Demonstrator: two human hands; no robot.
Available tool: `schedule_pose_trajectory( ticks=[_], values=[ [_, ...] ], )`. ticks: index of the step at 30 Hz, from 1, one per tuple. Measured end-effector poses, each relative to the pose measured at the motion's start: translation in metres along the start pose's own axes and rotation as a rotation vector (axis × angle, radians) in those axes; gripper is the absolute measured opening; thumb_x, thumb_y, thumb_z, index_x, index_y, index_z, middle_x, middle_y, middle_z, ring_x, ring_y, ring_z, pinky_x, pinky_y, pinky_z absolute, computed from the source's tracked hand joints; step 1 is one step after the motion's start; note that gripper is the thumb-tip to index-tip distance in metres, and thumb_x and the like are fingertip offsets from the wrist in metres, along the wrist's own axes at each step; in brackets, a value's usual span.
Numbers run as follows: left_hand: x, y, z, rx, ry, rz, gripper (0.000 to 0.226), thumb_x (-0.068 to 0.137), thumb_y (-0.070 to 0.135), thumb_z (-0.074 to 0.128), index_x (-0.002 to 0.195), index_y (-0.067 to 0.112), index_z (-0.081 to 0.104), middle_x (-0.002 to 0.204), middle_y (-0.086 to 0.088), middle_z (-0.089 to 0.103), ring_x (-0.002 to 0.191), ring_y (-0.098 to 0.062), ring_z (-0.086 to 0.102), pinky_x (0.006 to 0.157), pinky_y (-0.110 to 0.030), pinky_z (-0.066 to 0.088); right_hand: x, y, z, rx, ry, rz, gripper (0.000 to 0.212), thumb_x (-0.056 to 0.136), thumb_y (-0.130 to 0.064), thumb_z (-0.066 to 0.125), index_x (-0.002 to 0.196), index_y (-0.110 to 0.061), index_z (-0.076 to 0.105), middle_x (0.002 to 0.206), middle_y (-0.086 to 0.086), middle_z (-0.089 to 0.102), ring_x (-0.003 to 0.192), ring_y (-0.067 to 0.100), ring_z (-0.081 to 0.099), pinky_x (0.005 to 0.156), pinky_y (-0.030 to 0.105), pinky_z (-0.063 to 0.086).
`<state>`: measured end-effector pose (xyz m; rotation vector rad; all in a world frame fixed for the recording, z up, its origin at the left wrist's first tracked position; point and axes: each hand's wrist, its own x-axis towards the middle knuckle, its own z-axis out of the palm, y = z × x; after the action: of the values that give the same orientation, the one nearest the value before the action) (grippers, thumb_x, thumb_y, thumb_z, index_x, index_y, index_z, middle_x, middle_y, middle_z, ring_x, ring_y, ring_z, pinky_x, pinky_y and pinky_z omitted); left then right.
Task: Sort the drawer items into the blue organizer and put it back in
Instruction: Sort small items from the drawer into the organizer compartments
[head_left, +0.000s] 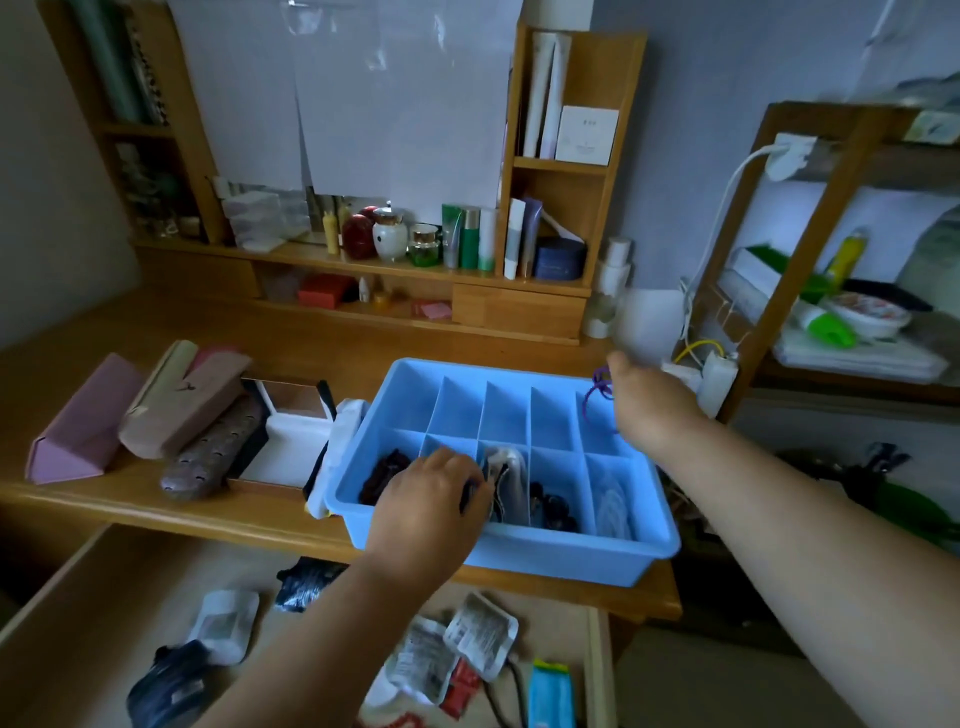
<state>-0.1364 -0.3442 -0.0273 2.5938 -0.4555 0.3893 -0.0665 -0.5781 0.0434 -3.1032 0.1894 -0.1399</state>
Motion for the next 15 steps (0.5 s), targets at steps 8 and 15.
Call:
schedule_pose_trajectory(
  ticks=[8, 15],
  values=[
    [0.002, -0.002, 0.006, 0.086, -0.007, 0.020, 0.028, 0.096, 0.039, 0.035, 0.091, 0.030, 0.061, 0.091, 0.012, 0.059, 0.087, -0.006, 0.055, 0.076, -0.022, 0.043, 0.036, -0.023, 0.045, -0.398, -0.232, -0.149, 0.028, 0.088, -0.004, 0.047, 0.109, -0.012, 0.064, 0.117, 0.005, 0.064, 0.107, 0.025, 0.060, 0.071, 0.028, 0.040],
    [0.003, 0.000, 0.009, 0.134, -0.013, 0.016, 0.037, 0.091, 0.036, 0.025, 0.088, 0.027, 0.060, 0.089, 0.010, 0.061, 0.085, -0.010, 0.057, 0.075, -0.027, 0.047, 0.040, -0.023, 0.044, 0.013, -0.440, 0.052, 0.021, 0.095, -0.004, 0.036, 0.085, -0.003, 0.055, 0.081, 0.007, 0.048, 0.069, 0.020, 0.044, 0.060, 0.025, 0.036]
  ],
)
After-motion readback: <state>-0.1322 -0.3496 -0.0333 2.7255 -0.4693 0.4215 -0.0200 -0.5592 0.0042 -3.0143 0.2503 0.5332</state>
